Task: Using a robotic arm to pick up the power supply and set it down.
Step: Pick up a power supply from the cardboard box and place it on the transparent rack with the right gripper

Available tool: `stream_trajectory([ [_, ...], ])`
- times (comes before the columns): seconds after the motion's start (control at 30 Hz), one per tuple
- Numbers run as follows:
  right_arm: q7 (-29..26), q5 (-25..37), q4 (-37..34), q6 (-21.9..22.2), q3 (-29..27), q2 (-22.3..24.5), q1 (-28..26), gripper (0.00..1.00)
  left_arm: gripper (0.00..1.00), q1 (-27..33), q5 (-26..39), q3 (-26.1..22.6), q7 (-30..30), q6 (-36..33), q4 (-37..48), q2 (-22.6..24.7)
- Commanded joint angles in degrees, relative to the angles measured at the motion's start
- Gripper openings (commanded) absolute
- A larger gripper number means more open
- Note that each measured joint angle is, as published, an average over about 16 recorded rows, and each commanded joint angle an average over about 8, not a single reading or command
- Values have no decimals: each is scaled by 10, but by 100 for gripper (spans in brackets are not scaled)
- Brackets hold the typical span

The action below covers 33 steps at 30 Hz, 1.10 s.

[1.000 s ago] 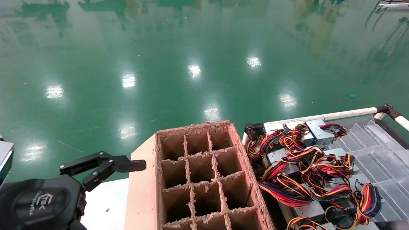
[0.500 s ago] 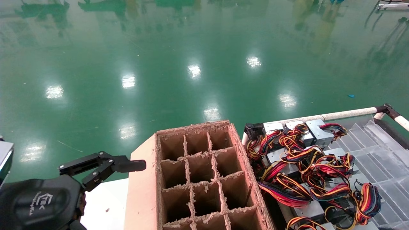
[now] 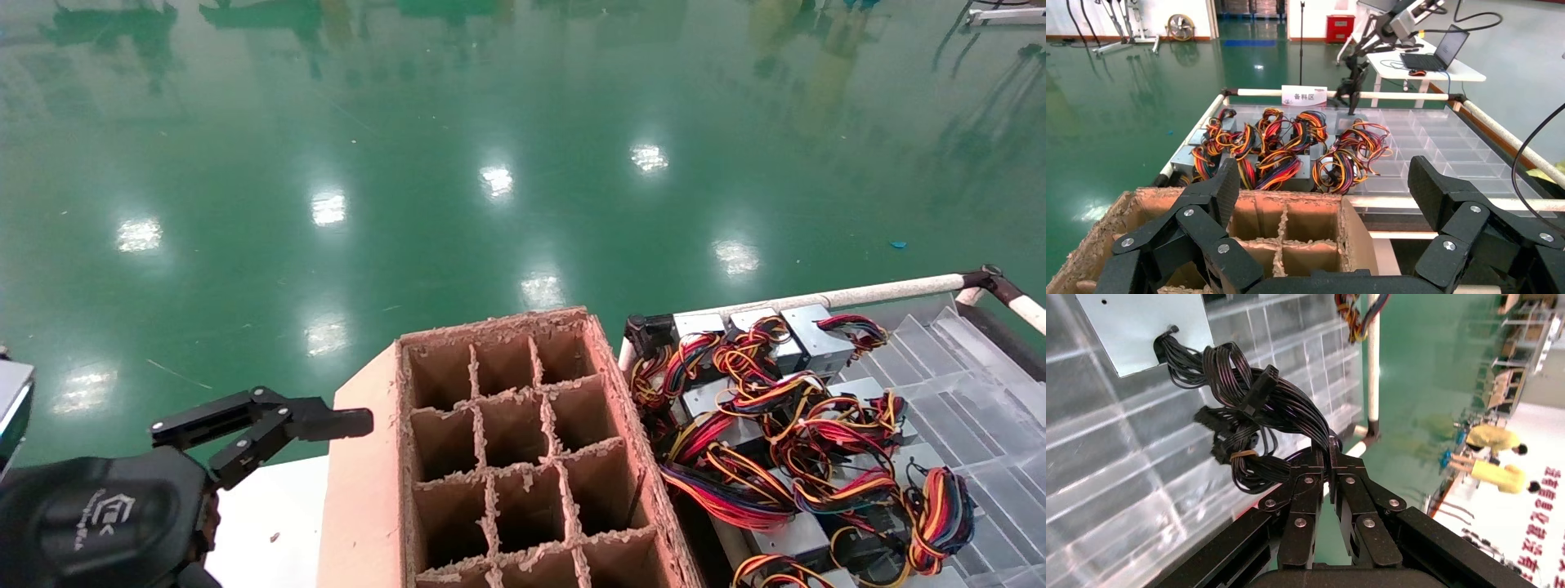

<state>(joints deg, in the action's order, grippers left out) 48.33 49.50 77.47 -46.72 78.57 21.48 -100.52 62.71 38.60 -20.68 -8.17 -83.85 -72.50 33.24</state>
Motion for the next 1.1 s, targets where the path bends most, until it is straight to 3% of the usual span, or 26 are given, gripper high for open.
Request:
stream_trajectory([
  [0.03,-2,2,1,8,0,-16,1,0,100,0,0,0,0,0,0,0],
  [0.17,-17,18,1,10,-6,-45,12,1,100,0,0,0,0,0,0,0],
  [0.2,-21,22,2,9,-8,-51,15,8,100,0,0,0,0,0,0,0],
  [0.43,-57,52,2,-7,-26,-78,32,94,100,0,0,0,0,0,0,0],
  [0.47,-63,55,2,-9,-29,-80,34,100,100,0,0,0,0,0,0,0],
  [1.1,-67,64,-5,-19,-36,-87,37,100,100,0,0,0,0,0,0,0],
])
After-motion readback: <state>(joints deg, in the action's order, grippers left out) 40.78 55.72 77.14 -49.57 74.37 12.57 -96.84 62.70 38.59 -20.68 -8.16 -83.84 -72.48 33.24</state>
